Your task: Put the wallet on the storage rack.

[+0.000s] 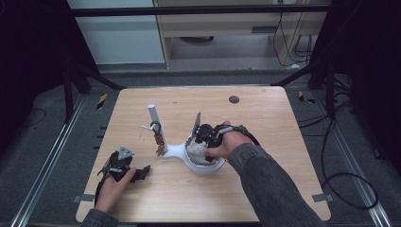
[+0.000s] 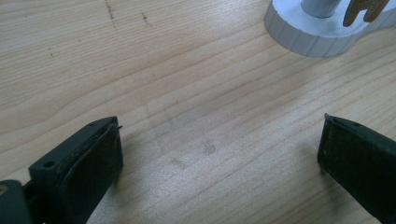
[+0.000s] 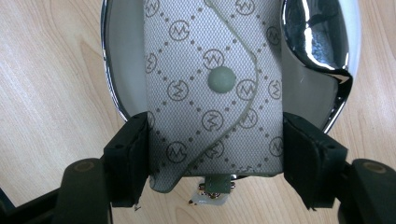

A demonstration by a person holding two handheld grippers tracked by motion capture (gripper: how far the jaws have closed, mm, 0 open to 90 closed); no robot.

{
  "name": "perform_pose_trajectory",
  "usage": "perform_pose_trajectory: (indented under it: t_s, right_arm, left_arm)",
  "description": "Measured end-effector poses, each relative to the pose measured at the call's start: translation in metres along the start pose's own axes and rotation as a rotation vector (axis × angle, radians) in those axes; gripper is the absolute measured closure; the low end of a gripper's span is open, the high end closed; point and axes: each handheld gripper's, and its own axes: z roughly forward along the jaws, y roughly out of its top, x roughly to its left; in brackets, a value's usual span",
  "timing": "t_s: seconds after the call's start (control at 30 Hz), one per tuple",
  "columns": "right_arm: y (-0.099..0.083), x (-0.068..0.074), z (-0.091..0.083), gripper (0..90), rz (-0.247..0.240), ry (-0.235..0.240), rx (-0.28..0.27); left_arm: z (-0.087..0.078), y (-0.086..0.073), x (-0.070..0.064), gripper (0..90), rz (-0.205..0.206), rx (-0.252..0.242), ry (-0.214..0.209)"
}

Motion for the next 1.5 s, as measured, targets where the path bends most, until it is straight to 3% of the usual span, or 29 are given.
perform_pose_trajectory:
  t_s: [0.13, 0.17, 0.3, 0.87, 1.5]
  right_arm:
    - [0.002, 0.000, 0.000, 25.8, 0.009, -0.007, -0.015]
    - [0.003, 0.001, -0.003, 20.1, 0.029, 0.002, -0.028]
    - [0.003, 0.003, -0.008, 20.7, 0.025, 0.010, -0.054]
    - [0.001, 0.005, -0.012, 20.5, 0.023, 0.007, -0.068]
    - [-0.008, 0.006, -0.017, 14.7, 0.054, 0.013, -0.122]
  left_arm:
    - [0.000, 0.000, 0.000, 0.0, 0.002, 0.002, -0.001]
    - [0.000, 0.000, 0.000, 0.0, 0.000, 0.000, -0.001]
    - [0.000, 0.000, 0.000, 0.0, 0.002, 0.002, -0.001]
    - [0.000, 0.000, 0.000, 0.0, 0.002, 0.002, -0.001]
    - [0.000, 0.000, 0.000, 0.0, 0.002, 0.000, -0.001]
